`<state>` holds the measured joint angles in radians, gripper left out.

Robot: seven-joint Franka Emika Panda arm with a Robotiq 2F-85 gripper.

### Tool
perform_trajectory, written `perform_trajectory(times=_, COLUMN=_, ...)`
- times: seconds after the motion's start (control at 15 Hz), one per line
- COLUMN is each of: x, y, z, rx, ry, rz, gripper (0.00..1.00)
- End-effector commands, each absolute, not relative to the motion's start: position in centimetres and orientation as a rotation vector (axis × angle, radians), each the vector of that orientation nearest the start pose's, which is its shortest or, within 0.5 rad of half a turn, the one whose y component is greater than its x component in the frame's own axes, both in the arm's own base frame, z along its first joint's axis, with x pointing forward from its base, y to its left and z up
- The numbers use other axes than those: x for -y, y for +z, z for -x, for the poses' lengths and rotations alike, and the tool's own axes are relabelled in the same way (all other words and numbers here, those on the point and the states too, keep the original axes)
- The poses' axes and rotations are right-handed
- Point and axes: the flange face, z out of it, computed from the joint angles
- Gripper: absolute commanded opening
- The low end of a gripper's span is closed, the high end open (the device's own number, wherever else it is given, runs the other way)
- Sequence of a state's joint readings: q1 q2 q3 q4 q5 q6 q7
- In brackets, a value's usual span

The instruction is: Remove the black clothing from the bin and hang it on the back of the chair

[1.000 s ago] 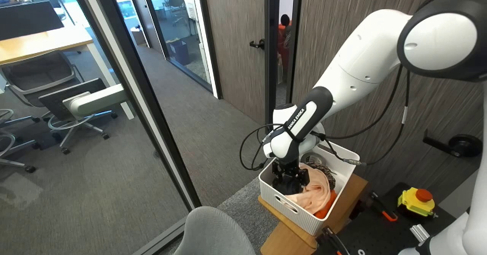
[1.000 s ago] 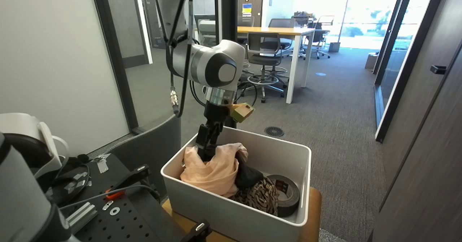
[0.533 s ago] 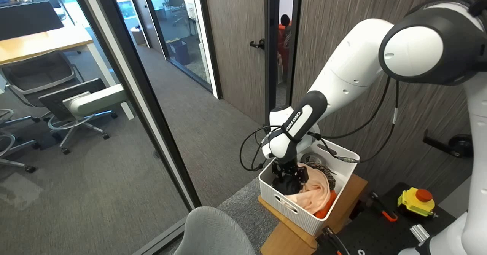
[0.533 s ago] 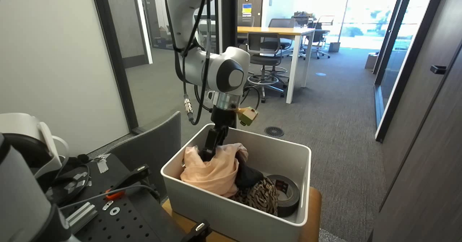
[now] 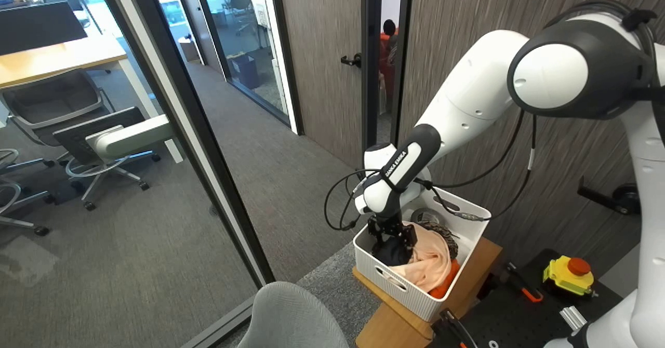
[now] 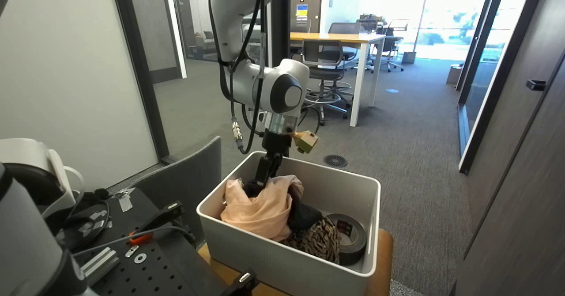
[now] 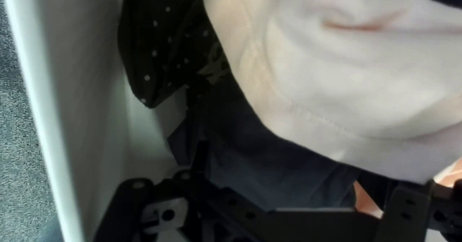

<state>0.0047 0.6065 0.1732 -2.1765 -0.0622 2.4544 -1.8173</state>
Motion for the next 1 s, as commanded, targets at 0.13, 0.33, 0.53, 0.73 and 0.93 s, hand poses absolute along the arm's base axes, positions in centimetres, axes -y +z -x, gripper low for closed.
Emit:
perform_trajectory(times=0.13, x=-9.73, y=9.07, z=-51.27, rx=-2.913, ry=-0.303, rz=-1.803, gripper=0.68)
perform_trajectory(times=0.33, x=-9.61, y=9.07, z=-51.41, rx=-2.914, ry=-0.307, rz=-1.809, gripper=0.42)
perform_trajectory(times=0.53, x=-9.45, y=9.08, z=-51.50, rx=-2.914, ry=-0.312, rz=-1.817, gripper=0.20)
perform_trajectory(times=0.73, x=-9.35, y=9.09, z=-51.55, rx=-2.913, ry=-0.309, rz=-1.820, gripper=0.06)
perform_trajectory(times=0.93, x=-9.25, y=9.03, z=-51.60, rx=-2.914, ry=-0.306, rz=-1.826, gripper=0.08)
